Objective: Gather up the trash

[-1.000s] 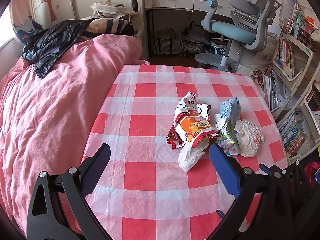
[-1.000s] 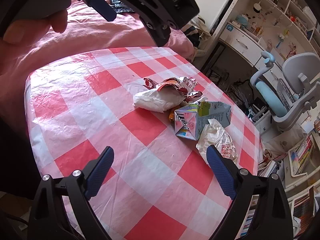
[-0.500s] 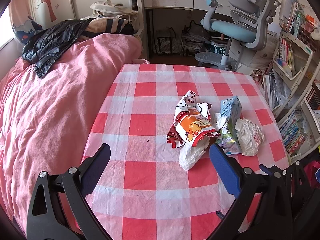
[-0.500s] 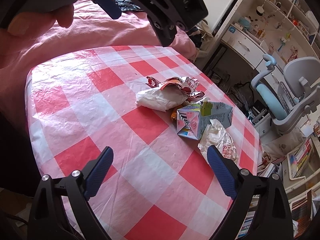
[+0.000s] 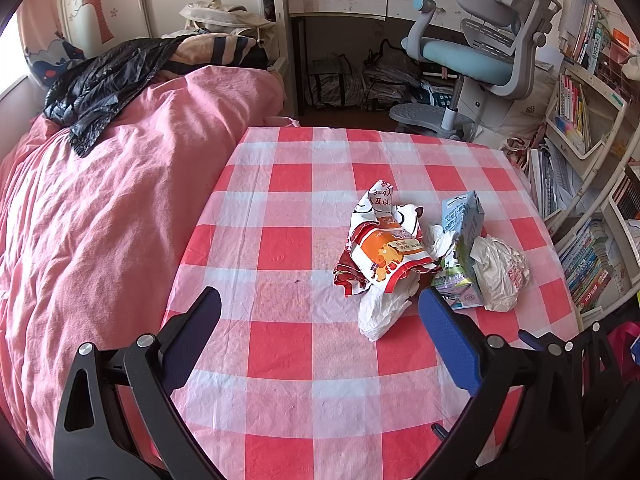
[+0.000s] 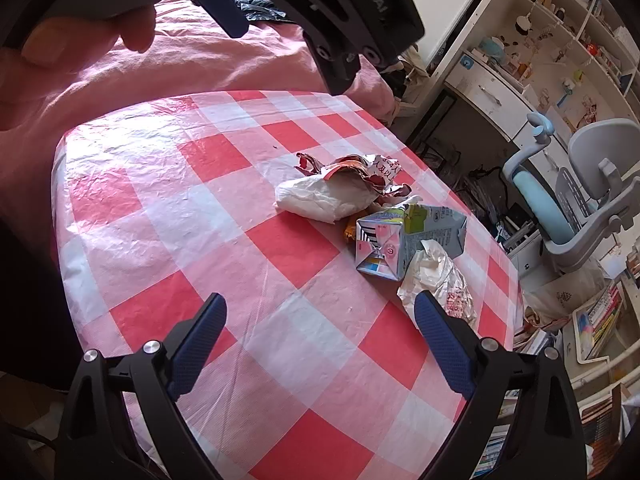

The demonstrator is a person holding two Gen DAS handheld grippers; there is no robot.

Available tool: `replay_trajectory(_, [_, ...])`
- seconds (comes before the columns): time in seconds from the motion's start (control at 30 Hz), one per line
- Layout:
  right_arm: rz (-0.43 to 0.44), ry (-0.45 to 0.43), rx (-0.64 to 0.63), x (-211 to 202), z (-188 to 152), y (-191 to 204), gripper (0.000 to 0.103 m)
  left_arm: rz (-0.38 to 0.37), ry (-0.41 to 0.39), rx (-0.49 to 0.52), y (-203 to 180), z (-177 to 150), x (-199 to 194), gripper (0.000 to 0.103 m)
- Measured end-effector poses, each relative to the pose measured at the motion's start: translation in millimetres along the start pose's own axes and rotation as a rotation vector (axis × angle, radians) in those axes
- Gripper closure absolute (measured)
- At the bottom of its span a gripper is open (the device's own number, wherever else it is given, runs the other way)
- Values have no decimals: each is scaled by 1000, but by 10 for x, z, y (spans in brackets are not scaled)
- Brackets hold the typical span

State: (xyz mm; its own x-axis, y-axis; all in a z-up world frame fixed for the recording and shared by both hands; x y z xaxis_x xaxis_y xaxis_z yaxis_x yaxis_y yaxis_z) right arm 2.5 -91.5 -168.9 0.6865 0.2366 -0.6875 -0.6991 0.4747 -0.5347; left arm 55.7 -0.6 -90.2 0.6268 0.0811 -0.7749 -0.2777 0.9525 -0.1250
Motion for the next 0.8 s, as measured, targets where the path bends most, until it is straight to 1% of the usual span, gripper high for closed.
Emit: replay_trajectory(0.8, [-4,6,-47,-11,2,88,12,3,1,-2,7,15,2,7])
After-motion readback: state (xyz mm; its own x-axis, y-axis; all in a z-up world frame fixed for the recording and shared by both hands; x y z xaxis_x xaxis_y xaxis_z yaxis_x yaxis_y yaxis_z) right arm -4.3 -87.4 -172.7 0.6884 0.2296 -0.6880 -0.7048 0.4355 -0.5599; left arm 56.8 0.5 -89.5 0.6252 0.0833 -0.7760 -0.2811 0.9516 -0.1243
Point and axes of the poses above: each gripper's, at about its wrist camera, not at the fingertips, and x roughly the way its jaws point, y to its left, z to its top, the point moved 8 cm from there along x, roughly the way its jaws point, and after that the axes turned 14 degrees about -x, right-handed, at the moved point
